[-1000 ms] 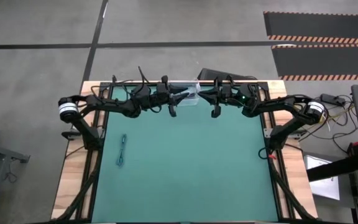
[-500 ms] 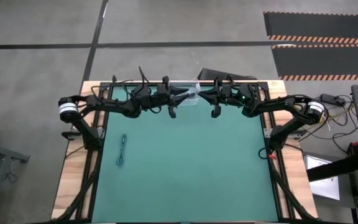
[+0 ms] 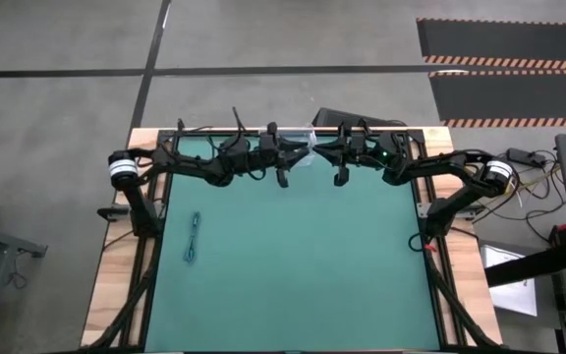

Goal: Pick and place USB-C Cables
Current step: Put the white charger cable into the transparent bin

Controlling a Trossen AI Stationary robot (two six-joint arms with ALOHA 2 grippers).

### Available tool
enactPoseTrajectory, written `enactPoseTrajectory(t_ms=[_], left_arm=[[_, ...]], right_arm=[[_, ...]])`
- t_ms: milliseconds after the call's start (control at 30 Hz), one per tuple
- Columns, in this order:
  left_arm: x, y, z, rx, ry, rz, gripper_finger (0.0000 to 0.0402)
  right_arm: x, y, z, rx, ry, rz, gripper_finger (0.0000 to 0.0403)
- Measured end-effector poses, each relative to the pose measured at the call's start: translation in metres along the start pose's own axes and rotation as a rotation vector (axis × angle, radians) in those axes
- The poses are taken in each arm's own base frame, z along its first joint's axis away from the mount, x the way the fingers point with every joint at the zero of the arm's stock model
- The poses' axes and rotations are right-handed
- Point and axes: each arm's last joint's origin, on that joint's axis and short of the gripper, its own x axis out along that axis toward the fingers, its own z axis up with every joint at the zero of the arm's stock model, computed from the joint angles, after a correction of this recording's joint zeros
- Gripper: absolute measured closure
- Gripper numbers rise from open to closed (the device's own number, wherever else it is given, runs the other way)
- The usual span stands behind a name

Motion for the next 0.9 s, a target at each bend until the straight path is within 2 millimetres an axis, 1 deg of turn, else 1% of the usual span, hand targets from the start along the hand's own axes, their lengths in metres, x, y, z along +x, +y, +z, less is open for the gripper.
enactPoseTrajectory(t_ms=[333,433,600,700,800,900], left_arm=[[0.0002,-0.0001,-0.0002,-0.003,0.007,0.0,0.0299],[0.0002,0.0,-0.0002,-0.004,0.007,0.0,0.0277],[0.0003,-0.0001,-0.0008,-0.005,0.009,0.0,0.0219],[0.0002,0.0001,-0.0007,-0.004,0.008,0.001,0.0192],[0.0004,0.0,-0.0019,0.008,0.009,0.0,0.0179],[0.0005,0.0,-0.0021,0.028,0.01,0.0,0.0176]], right_arm=[[0.0,0.0001,0.0,0.0,0.0,0.003,0.0394],[0.0,0.0001,-0.0001,0.0,0.001,0.003,0.0394],[0.0,0.0002,-0.0001,0.004,0.0,0.004,0.0394],[0.0,0.0002,-0.0001,0.004,0.001,0.004,0.0394],[0.0,0.0002,0.0,0.004,0.0,0.004,0.0394],[0.0002,0.0005,0.0,0.004,0.0,0.008,0.0394]])
